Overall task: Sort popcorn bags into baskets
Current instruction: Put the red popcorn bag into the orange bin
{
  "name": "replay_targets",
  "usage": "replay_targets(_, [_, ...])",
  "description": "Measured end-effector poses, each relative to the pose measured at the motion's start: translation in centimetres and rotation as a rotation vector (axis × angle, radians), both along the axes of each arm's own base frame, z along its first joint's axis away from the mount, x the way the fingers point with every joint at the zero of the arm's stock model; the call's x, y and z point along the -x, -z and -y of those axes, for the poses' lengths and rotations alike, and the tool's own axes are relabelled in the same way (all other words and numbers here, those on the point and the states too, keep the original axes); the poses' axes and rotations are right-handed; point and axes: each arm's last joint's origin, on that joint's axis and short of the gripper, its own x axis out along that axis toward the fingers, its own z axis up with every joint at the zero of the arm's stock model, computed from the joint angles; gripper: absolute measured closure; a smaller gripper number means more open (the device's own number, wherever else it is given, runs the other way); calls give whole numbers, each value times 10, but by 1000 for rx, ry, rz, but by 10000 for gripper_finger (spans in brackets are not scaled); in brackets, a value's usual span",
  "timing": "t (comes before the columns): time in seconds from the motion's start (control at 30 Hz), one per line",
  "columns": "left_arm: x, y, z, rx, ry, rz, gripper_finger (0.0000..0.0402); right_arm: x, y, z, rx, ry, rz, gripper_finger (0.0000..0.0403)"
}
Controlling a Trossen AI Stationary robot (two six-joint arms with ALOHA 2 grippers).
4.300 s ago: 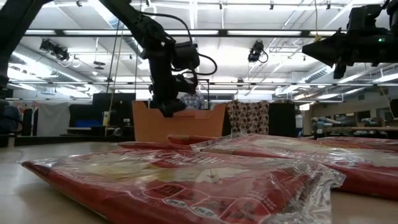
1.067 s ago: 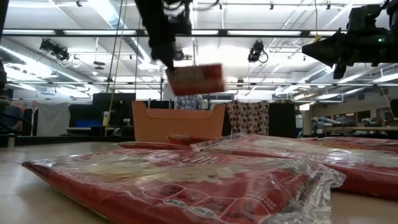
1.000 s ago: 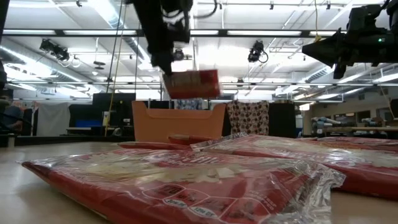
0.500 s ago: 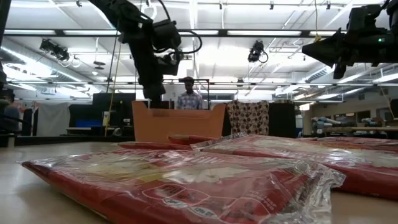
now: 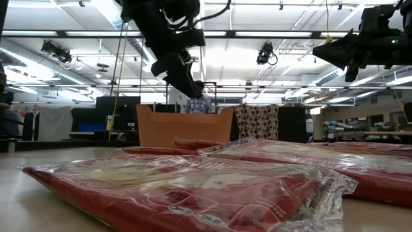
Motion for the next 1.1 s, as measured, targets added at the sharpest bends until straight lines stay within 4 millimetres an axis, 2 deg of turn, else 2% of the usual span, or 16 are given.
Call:
replay_targets(0.13, [-1, 13, 33, 54, 18, 62, 228, 0, 0, 0, 0, 0, 0, 364])
replay_targets(0.27, [-5, 24, 62, 32, 0, 66, 200, 0, 0, 0, 0, 0, 0, 364])
replay_targets(0.43, [-33, 35, 83, 17, 13, 86, 179, 0, 0, 0, 0, 0, -2, 364])
replay_targets(0.63, [-79, 58, 93, -105, 87, 38, 187, 0, 0, 0, 1, 0, 4, 364])
replay_targets(0.77, [-105, 67, 95, -142, 109, 43, 188, 0, -1, 0, 1, 0, 7, 364])
replay_targets(0.97, [-128, 83, 98, -224, 163, 27, 188, 0, -1, 0, 1, 0, 8, 364])
replay_targets(1.1, [-134, 95, 99, -259, 204, 8, 188, 0, -1, 0, 2, 0, 15, 364])
